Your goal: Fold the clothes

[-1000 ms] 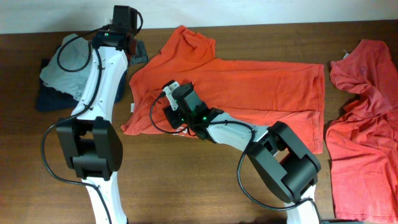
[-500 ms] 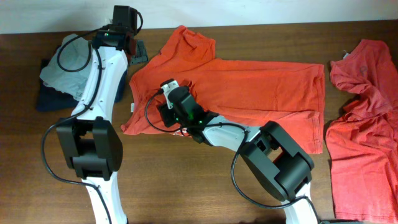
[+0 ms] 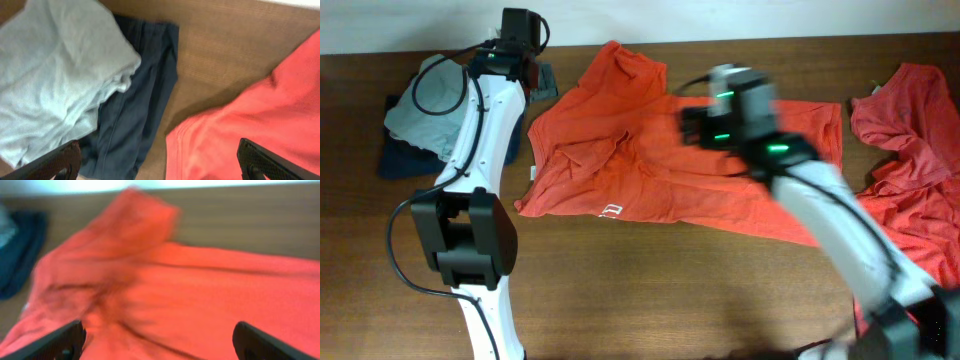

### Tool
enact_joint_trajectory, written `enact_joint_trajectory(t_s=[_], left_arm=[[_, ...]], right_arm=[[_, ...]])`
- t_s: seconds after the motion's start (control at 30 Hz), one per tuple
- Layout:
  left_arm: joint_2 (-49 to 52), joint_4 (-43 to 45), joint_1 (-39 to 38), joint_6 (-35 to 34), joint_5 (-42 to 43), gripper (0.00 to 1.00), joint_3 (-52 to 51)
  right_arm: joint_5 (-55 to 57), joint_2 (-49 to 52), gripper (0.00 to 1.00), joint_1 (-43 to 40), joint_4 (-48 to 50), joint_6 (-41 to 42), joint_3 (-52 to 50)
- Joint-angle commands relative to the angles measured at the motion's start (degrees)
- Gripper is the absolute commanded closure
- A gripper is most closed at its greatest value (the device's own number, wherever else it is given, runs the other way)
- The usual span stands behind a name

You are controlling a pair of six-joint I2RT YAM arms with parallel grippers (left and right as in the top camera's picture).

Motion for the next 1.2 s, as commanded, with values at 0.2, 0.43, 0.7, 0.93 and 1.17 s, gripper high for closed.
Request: enact_joint_trajectory(t_s=[0.2, 0.43, 0.7, 0.93, 1.17], left_arm=[[-2.19, -5.2, -0.94, 0.85, 6.19, 0.31, 0.74], [-2.19, -23.96, -3.39, 0.85, 18.91, 0.93, 0.74], [-2.16, -30.01, -6.67, 0.44, 21.77, 0.48, -4.63], [-2.16, -17.03, -8.61, 0.44, 25.81, 0.47, -14.47], [-2.16, -8.59, -8.79, 0.48, 24.39, 0.47, -17.86]], right_arm=[[0.59, -7.21, 0.01, -21.09, -15.93, 0.07, 0.26], [0.59, -6.56, 0.01, -28.33, -16.31, 0.07, 0.26], [0.57, -6.56, 0.01, -29.46, -16.28, 0.07, 0.26], [0.57, -6.56, 0.01, -29.46, -16.28, 0.07, 0.26], [0.57, -6.56, 0.01, -29.46, -16.31, 0.07, 0.26]])
